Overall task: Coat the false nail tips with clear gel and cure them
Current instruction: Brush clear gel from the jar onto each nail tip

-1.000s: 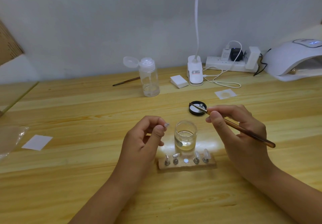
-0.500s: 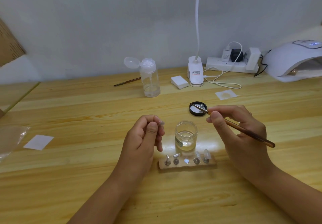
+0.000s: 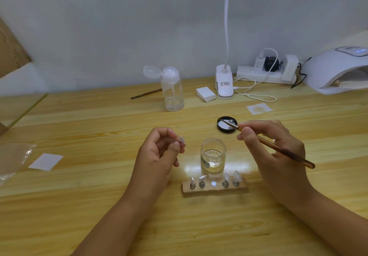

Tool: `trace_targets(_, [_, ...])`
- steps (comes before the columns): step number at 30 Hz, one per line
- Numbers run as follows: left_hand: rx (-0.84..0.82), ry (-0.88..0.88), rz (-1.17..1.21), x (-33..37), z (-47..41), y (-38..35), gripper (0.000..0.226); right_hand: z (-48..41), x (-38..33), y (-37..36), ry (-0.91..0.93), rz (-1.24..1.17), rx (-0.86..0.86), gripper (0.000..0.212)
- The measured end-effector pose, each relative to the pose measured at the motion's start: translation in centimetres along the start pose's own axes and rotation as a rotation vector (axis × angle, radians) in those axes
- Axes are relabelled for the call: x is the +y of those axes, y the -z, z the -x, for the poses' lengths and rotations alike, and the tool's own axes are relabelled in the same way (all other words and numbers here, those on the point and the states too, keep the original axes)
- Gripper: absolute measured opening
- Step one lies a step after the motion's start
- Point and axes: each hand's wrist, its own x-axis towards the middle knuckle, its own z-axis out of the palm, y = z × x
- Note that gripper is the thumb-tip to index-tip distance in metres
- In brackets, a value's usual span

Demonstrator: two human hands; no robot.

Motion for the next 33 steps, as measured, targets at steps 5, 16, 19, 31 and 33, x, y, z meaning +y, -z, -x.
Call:
trace_targets(5, [-0.074,-0.073,-0.03,1.0,0.7,-0.4,0.019,0.0,0.0,0.0,0.006,0.006,0.005,0.013])
trace_targets(16, [-0.143,-0.207,-0.254,1.6,2.0,-1.6,0.026,0.0,0.0,-0.1,0.013,0.001,-0.003,0.015])
trace_targets(19, [-0.162,-0.227,-0.287,1.6,2.2,-1.9,0.029,0.0,0.0,-0.1,0.012,0.007,0.001,0.017])
trace_targets(31, [-0.266,-0.299,-0.376,1.2,2.5,-2.4,0.011,0.0,0.1,-0.1,-0.006,0.004,-0.002,0.017])
trace_targets(33, [-0.254,-0.325,-0.412,1.2,2.4,-2.4,0.009,0.0,0.1,-0.2,-0.002,0.006,0.0,0.016])
